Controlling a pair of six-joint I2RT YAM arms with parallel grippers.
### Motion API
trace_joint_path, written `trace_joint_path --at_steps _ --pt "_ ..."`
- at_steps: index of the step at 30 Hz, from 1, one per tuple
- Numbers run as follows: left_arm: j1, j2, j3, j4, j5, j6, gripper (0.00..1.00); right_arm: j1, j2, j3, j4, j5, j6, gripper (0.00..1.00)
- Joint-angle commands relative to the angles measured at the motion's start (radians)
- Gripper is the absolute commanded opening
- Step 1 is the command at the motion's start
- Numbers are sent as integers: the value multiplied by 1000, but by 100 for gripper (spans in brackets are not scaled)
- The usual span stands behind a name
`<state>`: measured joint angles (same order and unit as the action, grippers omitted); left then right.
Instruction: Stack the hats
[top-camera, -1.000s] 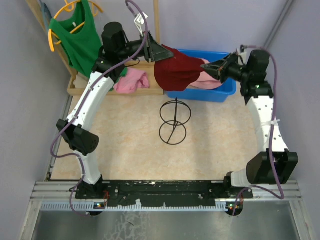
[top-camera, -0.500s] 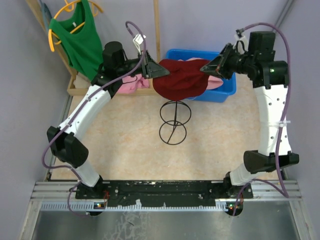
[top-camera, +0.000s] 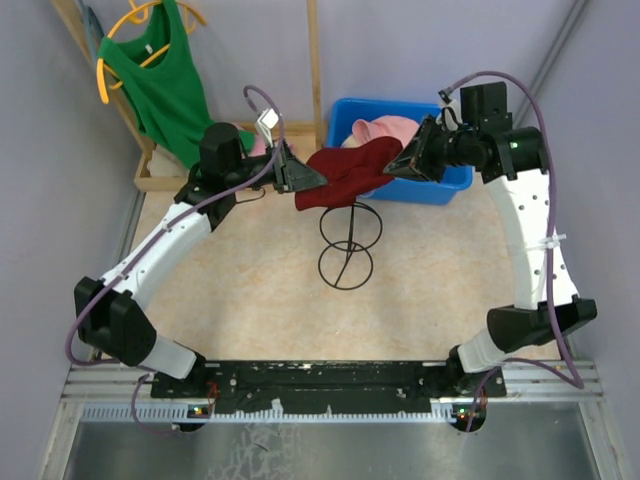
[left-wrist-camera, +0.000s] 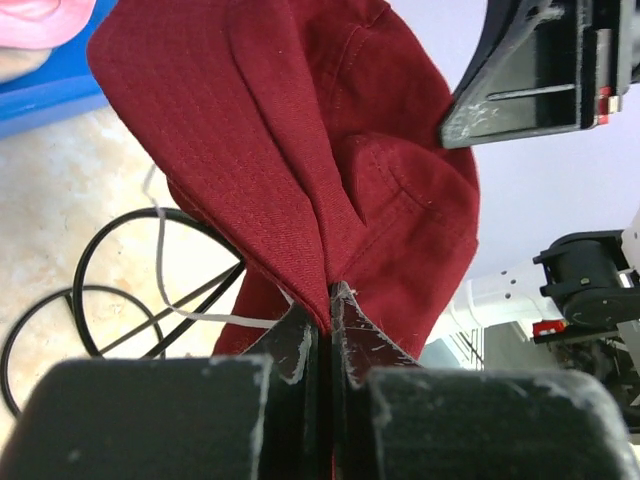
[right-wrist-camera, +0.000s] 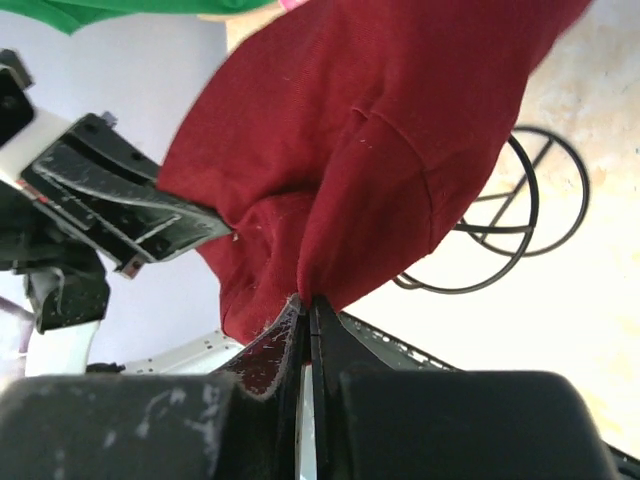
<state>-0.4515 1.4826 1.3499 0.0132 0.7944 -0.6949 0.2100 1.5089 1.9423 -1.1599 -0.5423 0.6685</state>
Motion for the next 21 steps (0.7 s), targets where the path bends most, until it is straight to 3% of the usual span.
trace_joint_path --at_steps 1,6,8,17,21 --pt "3 -31 31 92 -8 -55 0 7 12 197 -42 28 -20 2" --pt "-3 -10 93 104 5 -107 0 8 89 439 -176 31 -27 4" --pt "-9 -14 89 112 6 -128 0 7 87 460 -211 35 -31 5" --pt "-33 -67 -18 124 -3 -166 0 6 -135 67 -103 27 6 10" --pt "-36 -73 -52 147 -10 -188 0 6 -161 -8 -64 23 17 12"
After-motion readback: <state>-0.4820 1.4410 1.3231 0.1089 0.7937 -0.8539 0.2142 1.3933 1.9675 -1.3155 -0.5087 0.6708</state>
